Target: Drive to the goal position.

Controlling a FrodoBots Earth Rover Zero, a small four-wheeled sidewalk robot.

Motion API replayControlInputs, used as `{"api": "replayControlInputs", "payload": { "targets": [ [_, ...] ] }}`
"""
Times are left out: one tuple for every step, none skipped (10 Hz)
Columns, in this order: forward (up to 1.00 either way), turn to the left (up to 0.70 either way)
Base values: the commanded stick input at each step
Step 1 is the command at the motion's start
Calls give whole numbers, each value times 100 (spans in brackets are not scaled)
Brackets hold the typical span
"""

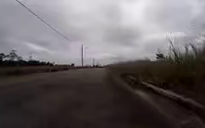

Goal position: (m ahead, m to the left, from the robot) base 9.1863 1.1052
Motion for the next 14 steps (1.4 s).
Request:
{"api": "replayControlInputs", "payload": {
  "targets": [
    [70, 0],
    [70, 0],
    [70, 0],
    [70, 0],
    [70, 0],
    [70, 0],
    [70, 0],
    [70, 0],
    [70, 0],
    [70, 0],
    [70, 0],
    [70, 0],
    [70, 0],
    [70, 0]
  ]
}}
